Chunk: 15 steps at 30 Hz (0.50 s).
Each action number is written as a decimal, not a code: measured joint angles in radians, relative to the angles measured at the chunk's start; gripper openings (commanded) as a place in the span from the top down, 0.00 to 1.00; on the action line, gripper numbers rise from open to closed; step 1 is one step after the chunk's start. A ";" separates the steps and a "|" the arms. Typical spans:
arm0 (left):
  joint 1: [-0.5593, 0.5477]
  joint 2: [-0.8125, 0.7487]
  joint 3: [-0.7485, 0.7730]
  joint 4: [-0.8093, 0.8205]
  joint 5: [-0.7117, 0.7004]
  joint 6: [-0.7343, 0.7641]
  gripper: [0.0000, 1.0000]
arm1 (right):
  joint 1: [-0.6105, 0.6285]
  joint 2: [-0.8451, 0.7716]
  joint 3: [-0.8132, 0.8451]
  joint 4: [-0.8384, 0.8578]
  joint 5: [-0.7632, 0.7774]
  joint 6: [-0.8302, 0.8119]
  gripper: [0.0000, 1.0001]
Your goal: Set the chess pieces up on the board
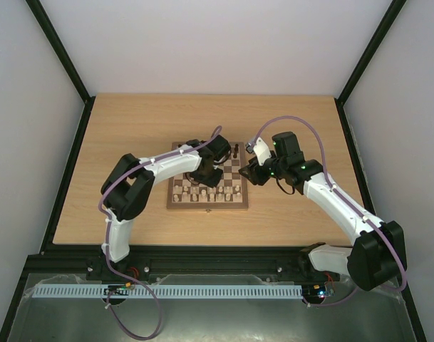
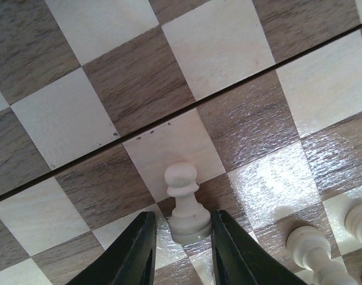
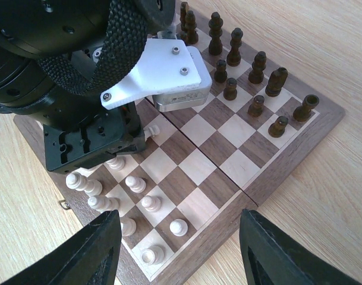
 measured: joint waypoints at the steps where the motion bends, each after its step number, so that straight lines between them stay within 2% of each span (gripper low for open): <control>1: 0.000 0.000 0.000 0.000 -0.002 -0.002 0.74 | 0.000 0.000 0.000 0.000 0.000 0.000 0.44; 15: 0.010 0.005 0.004 0.001 -0.019 -0.024 0.81 | 0.000 0.000 -0.001 0.000 0.000 -0.003 0.44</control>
